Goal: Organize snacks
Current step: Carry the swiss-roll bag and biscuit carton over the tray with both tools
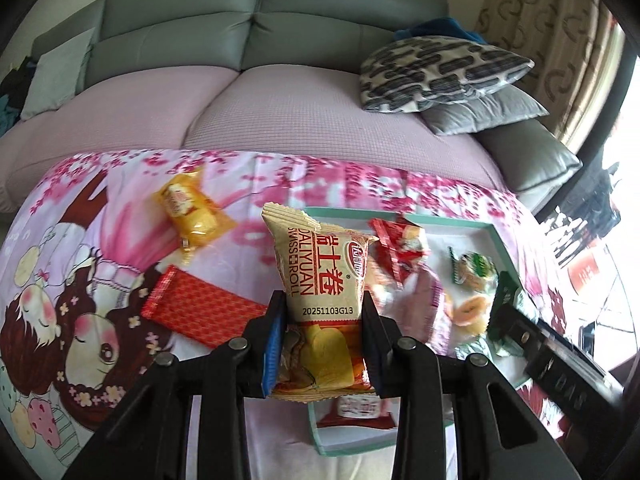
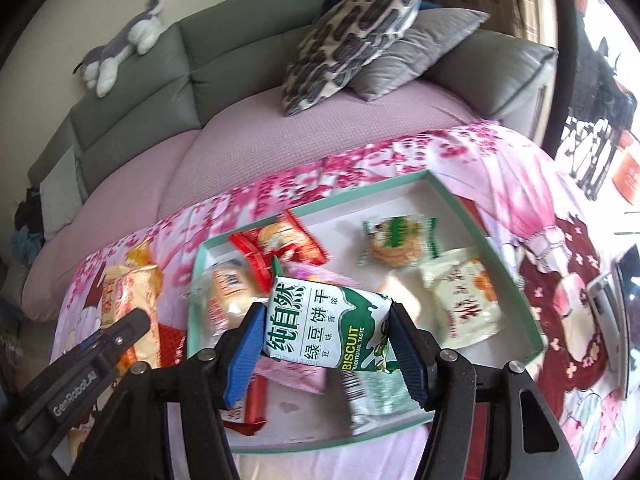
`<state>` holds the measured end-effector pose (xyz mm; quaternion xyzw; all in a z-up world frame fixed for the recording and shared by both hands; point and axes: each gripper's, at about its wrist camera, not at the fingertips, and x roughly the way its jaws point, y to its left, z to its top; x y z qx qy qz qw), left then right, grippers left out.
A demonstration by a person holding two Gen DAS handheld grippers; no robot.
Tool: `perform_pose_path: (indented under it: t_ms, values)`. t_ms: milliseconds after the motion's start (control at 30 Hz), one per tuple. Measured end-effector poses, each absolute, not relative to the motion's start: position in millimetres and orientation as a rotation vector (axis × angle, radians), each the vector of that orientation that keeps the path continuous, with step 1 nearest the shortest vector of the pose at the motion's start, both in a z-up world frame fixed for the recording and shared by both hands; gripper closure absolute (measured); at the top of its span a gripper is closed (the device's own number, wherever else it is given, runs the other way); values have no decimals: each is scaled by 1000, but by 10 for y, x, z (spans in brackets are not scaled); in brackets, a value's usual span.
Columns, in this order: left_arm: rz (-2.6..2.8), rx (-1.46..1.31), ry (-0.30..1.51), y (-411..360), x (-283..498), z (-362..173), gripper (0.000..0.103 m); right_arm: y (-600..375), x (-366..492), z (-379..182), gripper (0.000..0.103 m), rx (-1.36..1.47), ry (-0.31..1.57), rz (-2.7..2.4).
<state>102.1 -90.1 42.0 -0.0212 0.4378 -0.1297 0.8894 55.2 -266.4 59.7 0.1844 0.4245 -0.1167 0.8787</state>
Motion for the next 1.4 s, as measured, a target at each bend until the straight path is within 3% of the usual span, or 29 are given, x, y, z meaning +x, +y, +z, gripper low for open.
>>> perform_pose_path:
  t_ms: [500, 867, 1400]
  values:
    - [-388, 56, 926, -1458, 894, 268, 67, -3417, 297, 545, 38, 477, 869, -415]
    - [-413, 97, 877, -1689, 1029, 271, 67, -3448, 382, 329, 38, 492, 930, -403]
    - [-398, 109, 941, -1785, 1177, 53, 66, -3439, 504, 176, 39, 455, 971, -423]
